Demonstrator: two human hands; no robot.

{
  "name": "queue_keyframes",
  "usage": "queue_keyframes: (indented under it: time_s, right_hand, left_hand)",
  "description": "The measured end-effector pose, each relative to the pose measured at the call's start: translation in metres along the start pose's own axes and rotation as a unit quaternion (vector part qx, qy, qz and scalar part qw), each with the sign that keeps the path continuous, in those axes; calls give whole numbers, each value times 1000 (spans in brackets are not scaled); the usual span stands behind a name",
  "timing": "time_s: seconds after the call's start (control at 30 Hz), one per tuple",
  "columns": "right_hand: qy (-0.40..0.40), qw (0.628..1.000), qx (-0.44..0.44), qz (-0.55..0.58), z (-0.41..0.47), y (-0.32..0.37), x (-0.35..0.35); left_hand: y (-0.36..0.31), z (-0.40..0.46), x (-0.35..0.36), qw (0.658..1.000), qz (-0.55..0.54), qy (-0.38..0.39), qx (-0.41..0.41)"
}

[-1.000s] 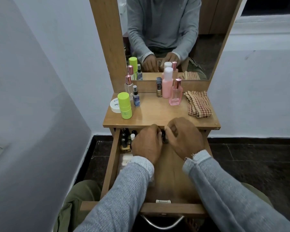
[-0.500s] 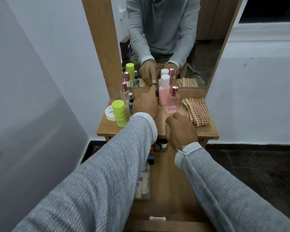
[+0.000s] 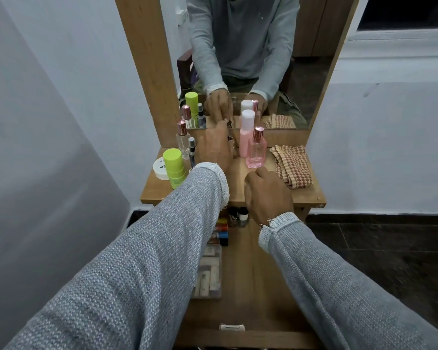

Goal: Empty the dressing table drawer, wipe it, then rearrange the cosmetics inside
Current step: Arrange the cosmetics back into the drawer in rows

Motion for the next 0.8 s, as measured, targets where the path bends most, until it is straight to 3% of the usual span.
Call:
queue_keyframes:
  time_s: [0.27,0.4,0.63,0.8]
  right_hand:
    - [5,1000,0,-1,0,-1,1]
    - [22,999,2,25,-2,-5,0]
    - [63,983,13,173,-22,-10,-10]
    - [94,965,-86,229,-67,9,-18]
  left_hand:
    - [5,-15,-9,989,-134,-55,-39]
    - [0,-47,-22,973,-226,-50,-5]
    - [9,-118,-34,934,-356,4,22]
    - [25,-153,-17,923,-379,60,23]
Point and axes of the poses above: each hand's wrist, its own z-axis towards the middle knuckle, its own x-axis out of the palm, y = z × x, the point moved 6 cm from there along z, towards the middle knuckle, and after that the axes turned 1 degree about y, right-handed, at the moved point
